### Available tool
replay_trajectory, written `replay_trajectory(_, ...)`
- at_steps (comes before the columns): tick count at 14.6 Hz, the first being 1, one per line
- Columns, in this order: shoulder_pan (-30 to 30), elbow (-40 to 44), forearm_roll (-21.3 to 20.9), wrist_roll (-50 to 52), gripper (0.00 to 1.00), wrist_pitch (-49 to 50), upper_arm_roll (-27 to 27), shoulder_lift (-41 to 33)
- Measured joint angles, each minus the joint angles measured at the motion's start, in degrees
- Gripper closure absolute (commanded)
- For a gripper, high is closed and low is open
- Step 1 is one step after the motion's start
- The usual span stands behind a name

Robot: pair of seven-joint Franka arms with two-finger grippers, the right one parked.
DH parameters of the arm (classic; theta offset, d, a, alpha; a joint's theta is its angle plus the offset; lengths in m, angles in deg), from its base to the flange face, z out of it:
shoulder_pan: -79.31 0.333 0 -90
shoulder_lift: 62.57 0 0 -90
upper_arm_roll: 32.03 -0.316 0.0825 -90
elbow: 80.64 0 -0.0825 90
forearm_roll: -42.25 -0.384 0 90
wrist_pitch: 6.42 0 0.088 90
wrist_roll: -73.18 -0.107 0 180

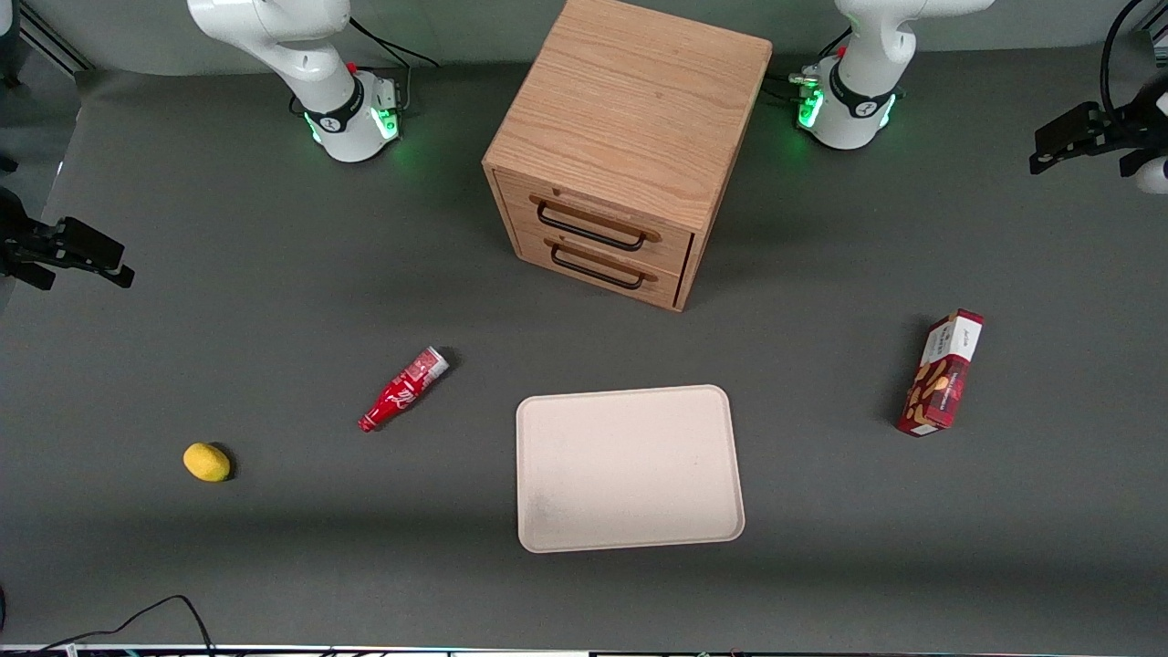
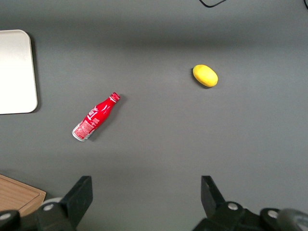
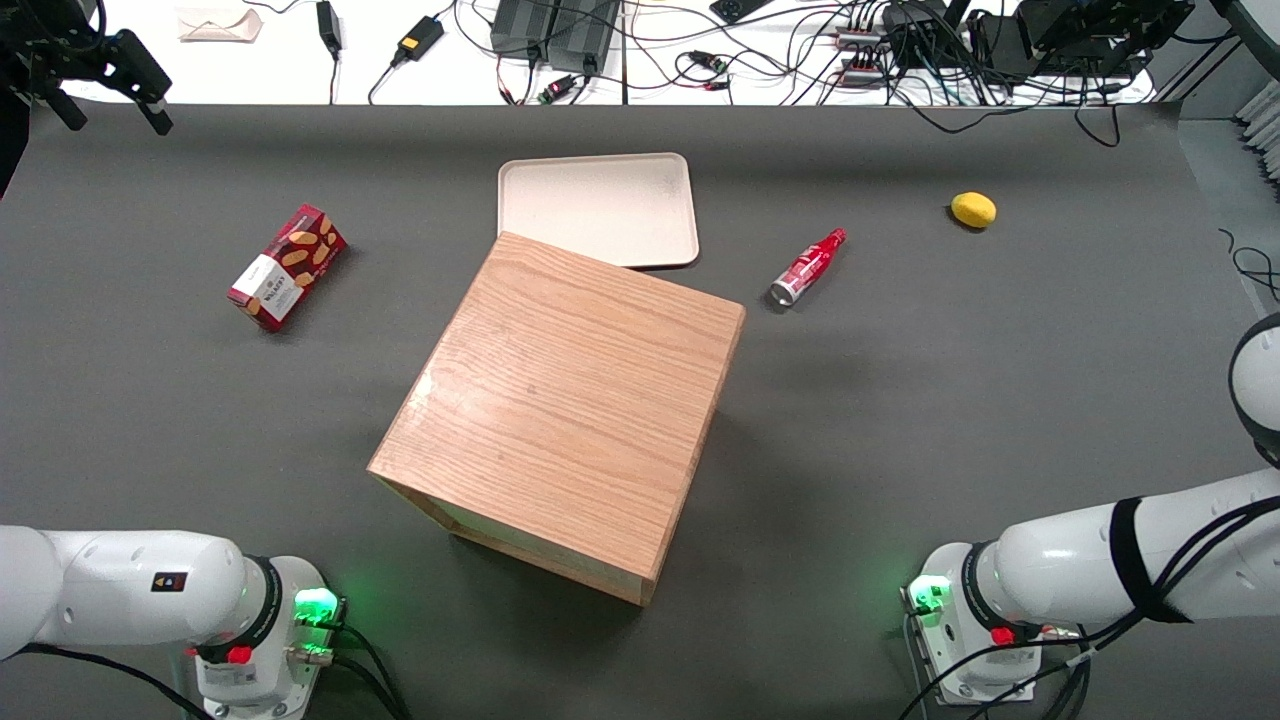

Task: Place red cookie box on tray

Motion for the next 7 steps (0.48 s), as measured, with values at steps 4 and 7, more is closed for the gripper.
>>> replay_trajectory(4,0.0,0.8,-0.1,-1.9,0.00,0.0,-1.0,0.6)
replay_trajectory(7,0.1,0.3,-0.2,-8.9,0.00,-2.6,-2.5,5.2)
